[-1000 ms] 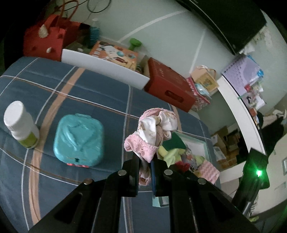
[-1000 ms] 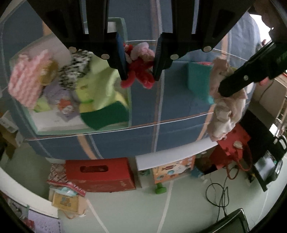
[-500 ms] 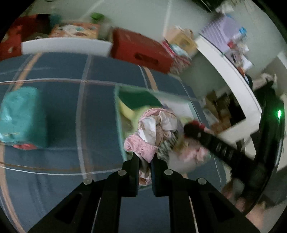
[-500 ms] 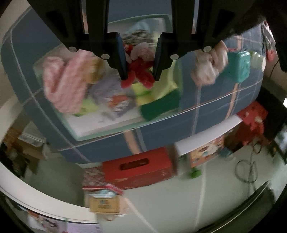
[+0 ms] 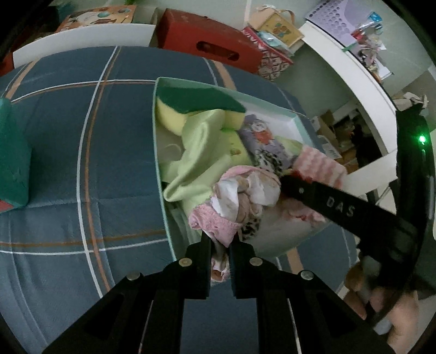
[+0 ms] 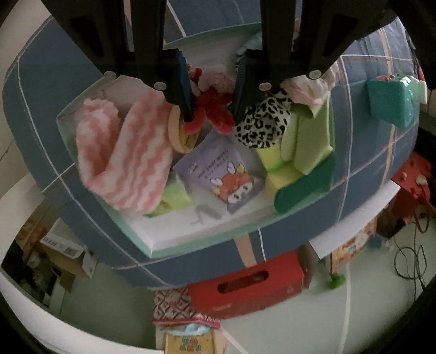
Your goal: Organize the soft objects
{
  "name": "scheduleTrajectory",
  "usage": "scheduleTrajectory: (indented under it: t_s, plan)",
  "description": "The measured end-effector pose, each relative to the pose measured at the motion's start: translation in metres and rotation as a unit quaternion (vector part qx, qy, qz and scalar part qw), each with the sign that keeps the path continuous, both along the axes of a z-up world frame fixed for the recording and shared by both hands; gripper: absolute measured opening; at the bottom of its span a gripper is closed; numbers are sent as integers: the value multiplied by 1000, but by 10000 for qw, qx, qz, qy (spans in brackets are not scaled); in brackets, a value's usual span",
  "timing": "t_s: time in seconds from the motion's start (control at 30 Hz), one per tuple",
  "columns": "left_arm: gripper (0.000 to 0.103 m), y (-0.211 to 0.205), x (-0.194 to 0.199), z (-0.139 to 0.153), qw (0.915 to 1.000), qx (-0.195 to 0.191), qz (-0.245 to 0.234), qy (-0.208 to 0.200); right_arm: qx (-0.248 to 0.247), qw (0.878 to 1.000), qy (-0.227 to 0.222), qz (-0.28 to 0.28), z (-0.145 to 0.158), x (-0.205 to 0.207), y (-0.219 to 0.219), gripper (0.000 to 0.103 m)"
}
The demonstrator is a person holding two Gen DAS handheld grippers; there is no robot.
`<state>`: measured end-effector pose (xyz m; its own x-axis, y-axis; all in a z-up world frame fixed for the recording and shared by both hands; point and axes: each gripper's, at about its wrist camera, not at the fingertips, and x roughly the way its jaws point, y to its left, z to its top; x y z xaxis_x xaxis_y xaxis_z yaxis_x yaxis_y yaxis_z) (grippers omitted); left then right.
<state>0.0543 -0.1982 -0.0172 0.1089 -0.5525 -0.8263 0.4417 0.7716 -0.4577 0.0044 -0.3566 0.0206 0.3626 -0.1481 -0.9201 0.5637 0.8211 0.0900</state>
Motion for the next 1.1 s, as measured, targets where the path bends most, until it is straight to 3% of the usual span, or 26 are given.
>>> scheduleTrajectory:
  t_s: [0.33, 0.43, 0.47, 0.57, 0.6, 0.63, 0.83, 1.0, 1.1]
  plan:
    - [15, -4, 10, -14, 9998, 66, 127, 153, 56, 9999, 155, 5, -12, 1, 0, 31]
    - [31, -3, 7, -5, 9999, 97, 80, 105, 8, 10000, 95, -18, -7, 1, 0, 31]
    - [43, -2, 6, -2, 9999, 100, 67, 87, -9, 10000, 58, -23, -4, 1, 1, 31]
    - [57, -1, 1, 6, 9999, 85, 11, 79, -49, 10000, 61, -55, -1, 1, 0, 44]
    - [60, 0, -1, 9, 9999, 91, -13, 67, -63, 9999, 66, -64, 0, 0, 1, 52]
    - [61, 1, -2, 12, 9999, 100, -23, 46, -74, 9999, 52, -74, 3, 0, 1, 54]
    - [61, 16, -7, 36, 9996, 157, 101, -218, -251, 9996, -131, -85, 22, -6, 4, 54]
    - [76, 45, -1, 49, 9962, 441, 547, -510, -407, 9990, -191, 32, 32, -7, 17, 59]
    - [83, 66, 4, 46, 9899, 872, 875, -698, -436, 9987, -186, 171, 34, -4, 27, 64]
